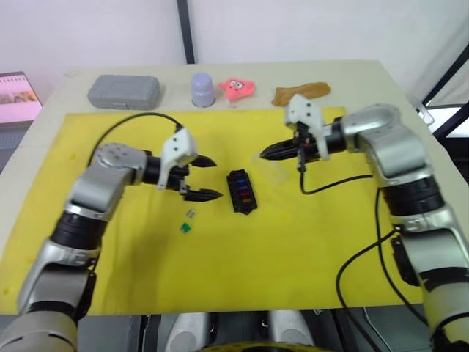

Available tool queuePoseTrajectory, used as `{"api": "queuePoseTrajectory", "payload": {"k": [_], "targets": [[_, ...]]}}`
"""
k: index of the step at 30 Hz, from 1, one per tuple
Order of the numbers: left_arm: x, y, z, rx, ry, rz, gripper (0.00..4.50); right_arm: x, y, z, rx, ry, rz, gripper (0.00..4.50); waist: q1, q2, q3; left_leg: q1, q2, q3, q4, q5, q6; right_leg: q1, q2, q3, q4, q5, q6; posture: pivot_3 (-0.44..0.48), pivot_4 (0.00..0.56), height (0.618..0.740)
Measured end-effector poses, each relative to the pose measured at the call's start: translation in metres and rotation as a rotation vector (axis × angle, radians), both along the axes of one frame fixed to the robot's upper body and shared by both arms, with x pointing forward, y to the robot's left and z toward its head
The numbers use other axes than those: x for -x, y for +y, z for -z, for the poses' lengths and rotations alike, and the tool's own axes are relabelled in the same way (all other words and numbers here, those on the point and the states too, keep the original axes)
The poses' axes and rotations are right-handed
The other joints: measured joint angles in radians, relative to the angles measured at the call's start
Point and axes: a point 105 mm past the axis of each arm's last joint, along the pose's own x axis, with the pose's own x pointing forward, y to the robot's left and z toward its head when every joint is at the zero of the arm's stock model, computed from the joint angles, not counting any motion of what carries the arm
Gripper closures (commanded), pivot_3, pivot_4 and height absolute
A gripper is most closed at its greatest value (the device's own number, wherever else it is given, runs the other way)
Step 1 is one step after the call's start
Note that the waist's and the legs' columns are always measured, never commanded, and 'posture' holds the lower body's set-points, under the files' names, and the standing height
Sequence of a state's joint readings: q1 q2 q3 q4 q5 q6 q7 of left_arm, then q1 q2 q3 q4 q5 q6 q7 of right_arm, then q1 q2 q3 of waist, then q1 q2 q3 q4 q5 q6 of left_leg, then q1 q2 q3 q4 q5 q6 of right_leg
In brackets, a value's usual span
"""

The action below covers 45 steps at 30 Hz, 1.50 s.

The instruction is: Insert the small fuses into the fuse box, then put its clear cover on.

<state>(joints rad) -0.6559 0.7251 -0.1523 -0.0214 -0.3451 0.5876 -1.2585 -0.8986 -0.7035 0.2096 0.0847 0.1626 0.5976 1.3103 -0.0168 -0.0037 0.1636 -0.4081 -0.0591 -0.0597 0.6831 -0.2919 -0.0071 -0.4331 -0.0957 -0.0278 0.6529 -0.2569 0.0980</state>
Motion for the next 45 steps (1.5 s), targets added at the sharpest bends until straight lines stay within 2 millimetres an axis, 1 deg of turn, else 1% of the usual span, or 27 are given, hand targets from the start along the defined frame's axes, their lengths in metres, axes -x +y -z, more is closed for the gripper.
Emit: {"api": "queuePoseTrajectory", "payload": {"k": [2, 4, 5, 6, 9, 12, 14, 16, 18, 21, 24, 26, 28, 29, 31, 33, 35, 37, 39, 41, 45], "targets": [[0.008, 0.025, -0.006, -0.019, 0.042, -0.051, 0.00, 0.008, -0.021, 0.004, 0.062, -0.049, 0.001, 3.61, 0.002, 0.000, 0.000, 0.000, 0.000, 0.000, 0.000, -0.001, 0.001, 0.000, 0.000, 0.000, 0.000, 0.000, 0.000, 0.000, 0.150, 0.731], [0.014, 0.048, -0.010, -0.036, 0.073, -0.108, 0.00, 0.016, -0.044, 0.012, 0.130, -0.046, 0.016, 2.54, 0.004, 0.001, 0.001, 0.000, 0.000, 0.001, 0.000, -0.002, 0.004, 0.001, 0.000, 0.000, -0.001, 0.000, 0.000, 0.000, 0.150, 0.731], [0.018, 0.057, -0.011, -0.048, 0.082, -0.125, 0.00, 0.020, -0.053, 0.015, 0.159, -0.044, 0.012, 2.14, 0.005, 0.001, 0.001, 0.000, 0.000, 0.001, 0.000, -0.002, 0.004, 0.001, 0.000, 0.000, -0.001, 0.000, 0.000, 0.000, 0.150, 0.731], [0.021, 0.062, -0.011, -0.055, 0.093, -0.135, 0.00, 0.023, -0.059, 0.017, 0.178, -0.042, 0.012, 1.62, 0.006, 0.001, 0.001, 0.000, 0.000, 0.001, 0.000, -0.002, 0.004, 0.002, 0.000, 0.000, -0.001, 0.000, 0.000, 0.000, 0.150, 0.731], [0.034, 0.085, -0.010, -0.090, 0.130, -0.173, 0.00, 0.033, -0.080, 0.014, 0.224, -0.054, 0.020, 0.10, 0.004, 0.002, 0.002, 0.000, 0.001, 0.001, 0.000, -0.003, 0.006, 0.001, 0.000, 0.000, -0.002, 0.000, 0.000, 0.000, 0.150, 0.731], [0.050, 0.116, -0.006, -0.145, 0.182, -0.235, 0.00, 0.040, -0.115, 0.011, 0.267, -0.038, 0.097, 0.04, 0.004, 0.004, 0.004, 0.000, 0.001, 0.001, 0.000, -0.003, 0.006, 0.001, 0.000, 0.000, -0.003, 0.000, 0.000, 0.000, 0.150, 0.731], [0.057, 0.132, -0.005, -0.169, 0.203, -0.272, 0.00, 0.043, -0.131, 0.008, 0.274, -0.022, 0.142, 0.04, 0.004, 0.006, 0.005, 0.001, 0.001, 0.002, 0.000, -0.004, 0.006, 0.002, -0.001, 0.000, -0.003, 0.000, 0.000, 0.000, 0.150, 0.731], [0.059, 0.139, -0.005, -0.181, 0.197, -0.283, 0.00, 0.044, -0.135, 0.007, 0.272, -0.024, 0.149, 0.04, 0.004, 0.006, 0.005, 0.001, 0.001, 0.002, 0.000, -0.004, 0.008, 0.002, -0.001, 0.000, -0.003, 0.000, 0.000, 0.000, 0.150, 0.731], [0.060, 0.141, -0.006, -0.179, 0.197, -0.290, 0.00, 0.045, -0.136, 0.006, 0.271, -0.026, 0.151, 0.04, 0.004, 0.007, 0.006, 0.001, 0.002, 0.002, 0.000, -0.004, 0.008, 0.003, -0.001, 0.000, -0.002, 0.000, 0.000, 0.000, 0.150, 0.731], [0.058, 0.138, -0.007, -0.160, 0.189, -0.287, 0.00, 0.045, -0.134, 0.005, 0.258, -0.025, 0.148, 0.04, 0.007, 0.008, 0.006, 0.001, 0.001, 0.002, 0.000, -0.005, 0.008, 0.003, -0.001, 0.000, -0.003, 0.000, 0.000, 0.000, 0.150, 0.731], [0.055, 0.125, -0.006, -0.125, 0.186, -0.239, 0.00, 0.045, -0.123, 0.001, 0.233, -0.036, 0.127, 0.04, 0.006, 0.008, 0.007, 0.001, 0.001, 0.002, 0.000, -0.004, 0.008, 0.002, -0.001, 0.000, -0.003, 0.000, 0.000, 0.000, 0.150, 0.731], [0.054, 0.116, -0.001, -0.089, 0.214, -0.218, 0.00, 0.045, -0.109, -0.004, 0.207, -0.050, 0.094, 0.04, 0.005, 0.008, 0.007, 0.001, 0.002, 0.002, 0.000, -0.004, 0.007, 0.002, -0.001, 0.000, -0.002, 0.000, 0.000, 0.000, 0.150, 0.731], [0.053, 0.104, 0.004, -0.030, 0.267, -0.185, 0.00, 0.046, -0.087, -0.008, 0.177, -0.062, 0.034, 0.04, 0.002, 0.009, 0.007, 0.001, 0.002, 0.002, 0.000, -0.004, 0.007, 0.002, -0.001, 0.000, -0.002, 0.000, 0.000, 0.000, 0.150, 0.731], [0.056, 0.093, 0.007, 0.026, 0.331, -0.149, 0.00, 0.051, -0.068, -0.011, 0.153, -0.071, -0.031, 0.04, 0.001, 0.009, 0.007, 0.001, 0.002, 0.002, 0.000, -0.004, 0.007, 0.002, -0.001, 0.001, -0.002, 0.000, 0.000, 0.000, 0.150, 0.731], [0.063, 0.080, 0.011, 0.096, 0.435, -0.109, 0.00, 0.060, -0.045, -0.013, 0.135, -0.078, -0.115, 0.04, 0.003, 0.008, 0.007, 0.000, 0.002, 0.001, 0.000, -0.004, 0.007, 0.001, 0.000, 0.000, -0.002, 0.000, 0.000, 0.000, 0.150, 0.731], [0.067, 0.074, 0.013, 0.170, 0.553, -0.108, 0.00, 0.070, -0.025, -0.015, 0.119, -0.085, -0.182, 0.04, 0.004, 0.008, 0.007, 0.000, 0.002, 0.002, 0.001, -0.004, 0.007, 0.002, -0.001, 0.001, -0.002, 0.000, 0.000, 0.000, 0.150, 0.731], [0.068, 0.072, 0.014, 0.211, 0.619, -0.115, 0.00, 0.076, -0.012, -0.015, 0.115, -0.090, -0.224, 0.04, 0.007, 0.008, 0.007, 0.000, 0.002, 0.001, 0.001, -0.004, 0.007, 0.002, -0.001, 0.000, -0.002, 0.000, 0.000, 0.000, 0.150, 0.731], [0.070, 0.071, 0.019, 0.262, 0.720, -0.127, 0.53, 0.082, 0.004, -0.017, 0.105, -0.102, -0.282, 0.00, 0.006, 0.008, 0.007, 0.001, 0.002, 0.001, 0.001, -0.004, 0.007, 0.002, -0.001, 0.000, -0.002, 0.000, 0.000, 0.000, 0.150, 0.731], [0.072, 0.071, 0.024, 0.292, 0.800, -0.137, 1.29, 0.084, 0.013, -0.019, 0.098, -0.111, -0.307, 0.00, 0.006, 0.007, 0.007, 0.001, 0.002, 0.001, 0.001, -0.004, 0.007, 0.002, -0.001, 0.000, -0.001, 0.000, 0.000, 0.000, 0.150, 0.731], [0.074, 0.071, 0.030, 0.308, 0.870, -0.153, 2.29, 0.085, 0.018, -0.019, 0.103, -0.115, -0.329, 0.00, 0.006, 0.007, 0.007, 0.001, 0.002, 0.001, 0.001, -0.003, 0.005, 0.002, 0.000, 0.000, -0.001, 0.000, 0.000, 0.000, 0.150, 0.731], [0.073, 0.073, 0.042, 0.323, 0.988, -0.212, 2.29, 0.086, 0.023, -0.016, 0.108, -0.109, -0.353, 0.00, 0.005, 0.007, 0.007, 0.001, 0.001, 0.001, 0.001, -0.002, 0.004, 0.002, 0.000, 0.000, -0.001, 0.000, 0.000, 0.000, 0.150, 0.731]]}}
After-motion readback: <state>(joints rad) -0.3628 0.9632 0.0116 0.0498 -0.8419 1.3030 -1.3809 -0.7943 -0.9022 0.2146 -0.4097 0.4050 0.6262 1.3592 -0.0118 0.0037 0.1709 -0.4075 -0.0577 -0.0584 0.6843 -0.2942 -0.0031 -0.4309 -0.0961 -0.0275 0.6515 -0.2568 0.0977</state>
